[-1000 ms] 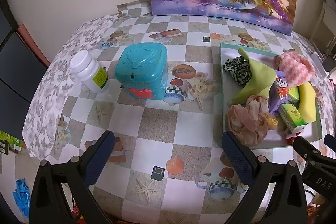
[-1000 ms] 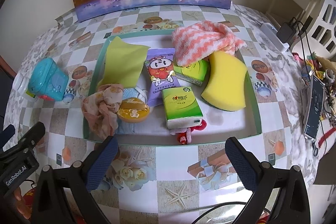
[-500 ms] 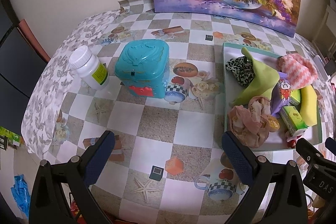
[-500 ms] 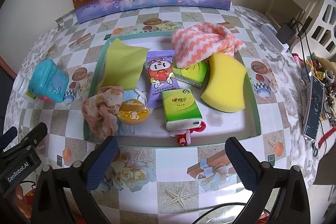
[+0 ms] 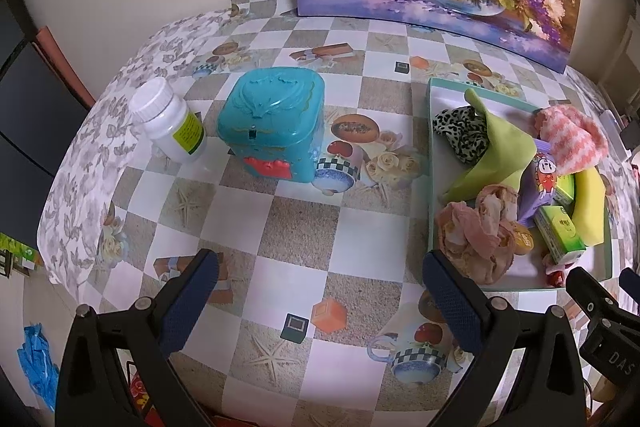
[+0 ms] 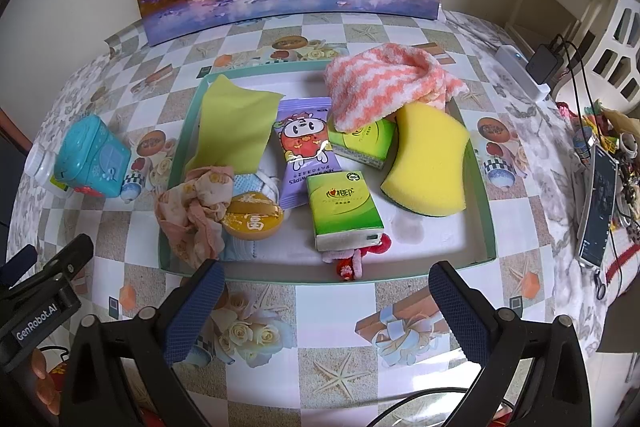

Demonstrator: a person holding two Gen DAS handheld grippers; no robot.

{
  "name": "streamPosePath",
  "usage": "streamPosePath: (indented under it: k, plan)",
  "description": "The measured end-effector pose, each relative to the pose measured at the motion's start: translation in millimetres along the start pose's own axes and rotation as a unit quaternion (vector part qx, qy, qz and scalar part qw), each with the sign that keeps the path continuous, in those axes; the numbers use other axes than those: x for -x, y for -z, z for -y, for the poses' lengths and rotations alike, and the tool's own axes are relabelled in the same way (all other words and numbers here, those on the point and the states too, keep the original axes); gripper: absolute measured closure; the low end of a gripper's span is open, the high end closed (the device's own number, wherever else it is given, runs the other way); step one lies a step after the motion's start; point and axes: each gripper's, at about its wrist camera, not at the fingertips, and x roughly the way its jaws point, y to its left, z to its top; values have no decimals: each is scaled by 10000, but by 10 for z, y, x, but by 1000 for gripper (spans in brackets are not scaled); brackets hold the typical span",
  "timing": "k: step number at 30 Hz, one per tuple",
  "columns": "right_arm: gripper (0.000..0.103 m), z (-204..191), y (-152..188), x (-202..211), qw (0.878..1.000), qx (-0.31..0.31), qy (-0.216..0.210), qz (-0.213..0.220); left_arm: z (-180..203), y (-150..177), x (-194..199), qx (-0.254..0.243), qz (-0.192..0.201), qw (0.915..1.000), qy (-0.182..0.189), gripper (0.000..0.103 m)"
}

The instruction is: Organize soft objects

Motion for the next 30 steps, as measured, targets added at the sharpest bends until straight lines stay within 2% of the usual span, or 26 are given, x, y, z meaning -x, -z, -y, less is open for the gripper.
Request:
streamPosePath:
  k: [30]
  plan:
    - [0, 11, -4, -3, 10000, 0, -8, -1, -26, -9, 9, 160, 3, 9999, 21, 2]
